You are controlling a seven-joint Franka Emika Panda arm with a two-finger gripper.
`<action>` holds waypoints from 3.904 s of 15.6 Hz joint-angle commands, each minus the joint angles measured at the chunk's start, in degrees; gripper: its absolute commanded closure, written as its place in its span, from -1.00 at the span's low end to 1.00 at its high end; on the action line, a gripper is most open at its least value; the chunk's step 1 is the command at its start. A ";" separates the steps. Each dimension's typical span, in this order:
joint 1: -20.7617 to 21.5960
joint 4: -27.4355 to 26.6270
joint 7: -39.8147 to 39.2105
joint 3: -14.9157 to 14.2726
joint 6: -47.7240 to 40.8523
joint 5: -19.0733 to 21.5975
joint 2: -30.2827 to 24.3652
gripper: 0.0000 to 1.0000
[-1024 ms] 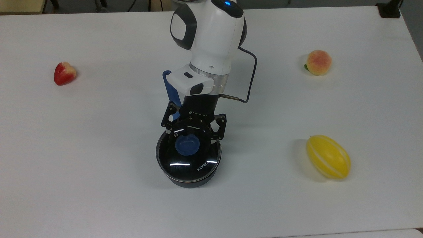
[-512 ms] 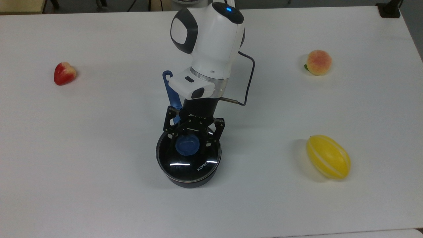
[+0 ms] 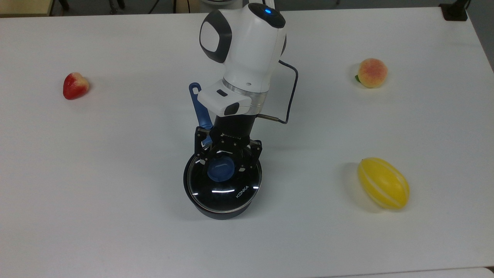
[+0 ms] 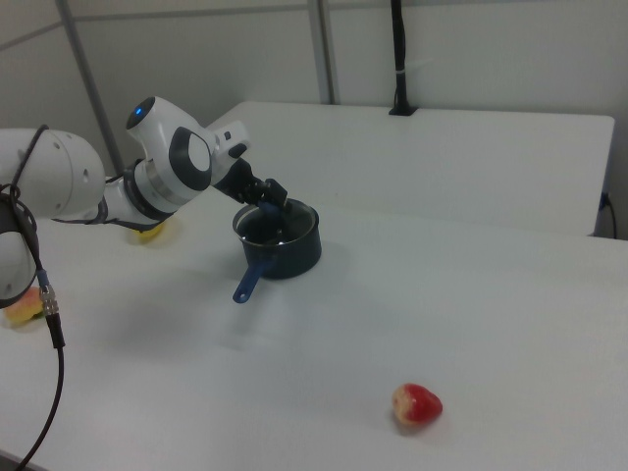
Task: Open lid
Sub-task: 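Lift the glass lid up off the saucepan, then carry the lid past the handle end and lower it onto the table, then open the gripper to release the lid knob and rise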
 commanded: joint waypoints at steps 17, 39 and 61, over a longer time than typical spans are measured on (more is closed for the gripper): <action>-3.76 -8.88 0.75 0.07 -10.35 -0.23 -18.22 1.00; -8.25 -43.18 -23.60 -4.94 -21.60 3.73 -35.20 0.99; -6.41 -49.42 -11.12 -3.89 -11.14 3.99 -32.04 -0.22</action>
